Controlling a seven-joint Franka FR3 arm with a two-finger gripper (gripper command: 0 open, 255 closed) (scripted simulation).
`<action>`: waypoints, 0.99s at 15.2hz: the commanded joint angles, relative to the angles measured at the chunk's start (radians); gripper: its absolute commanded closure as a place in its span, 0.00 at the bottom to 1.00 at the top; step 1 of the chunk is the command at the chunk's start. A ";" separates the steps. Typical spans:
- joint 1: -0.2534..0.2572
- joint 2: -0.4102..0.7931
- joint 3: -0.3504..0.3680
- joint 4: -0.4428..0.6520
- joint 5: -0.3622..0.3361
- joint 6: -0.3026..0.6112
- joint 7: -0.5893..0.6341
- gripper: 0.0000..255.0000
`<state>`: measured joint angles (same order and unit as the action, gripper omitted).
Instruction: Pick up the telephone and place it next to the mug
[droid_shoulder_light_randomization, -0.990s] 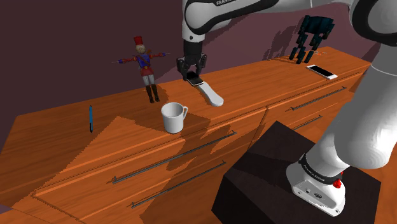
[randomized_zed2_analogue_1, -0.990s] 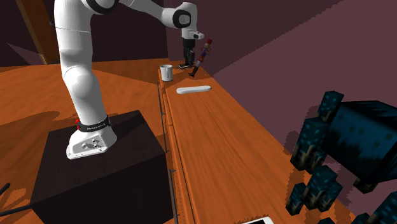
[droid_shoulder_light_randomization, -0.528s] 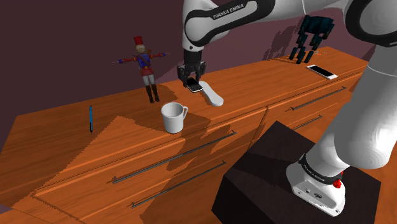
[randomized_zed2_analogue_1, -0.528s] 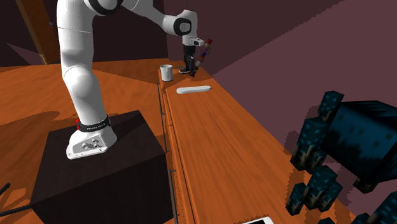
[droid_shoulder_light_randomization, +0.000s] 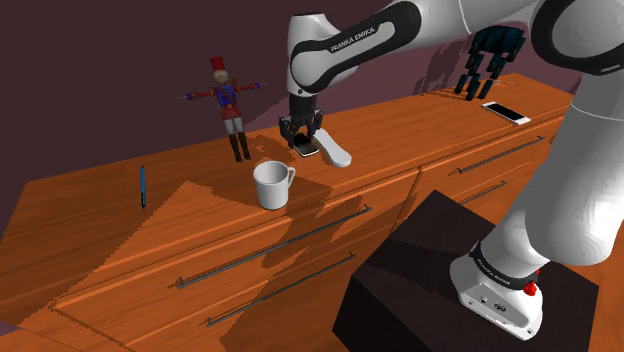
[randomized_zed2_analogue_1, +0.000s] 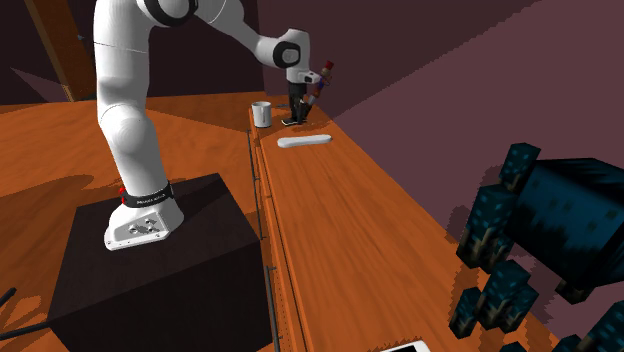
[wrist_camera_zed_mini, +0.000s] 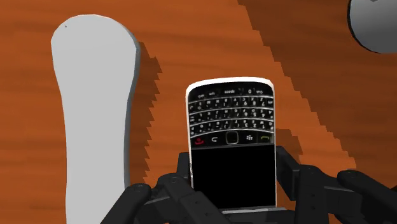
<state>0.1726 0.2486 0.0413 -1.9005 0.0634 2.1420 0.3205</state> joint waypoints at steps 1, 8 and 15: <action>0.000 0.015 0.000 -0.009 0.000 0.025 -0.002 1.00; 0.000 0.053 0.000 -0.037 0.001 0.090 -0.006 1.00; 0.000 0.053 0.000 -0.037 0.001 0.090 -0.006 0.00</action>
<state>0.1728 0.3014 0.0413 -1.9371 0.0648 2.2318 0.3147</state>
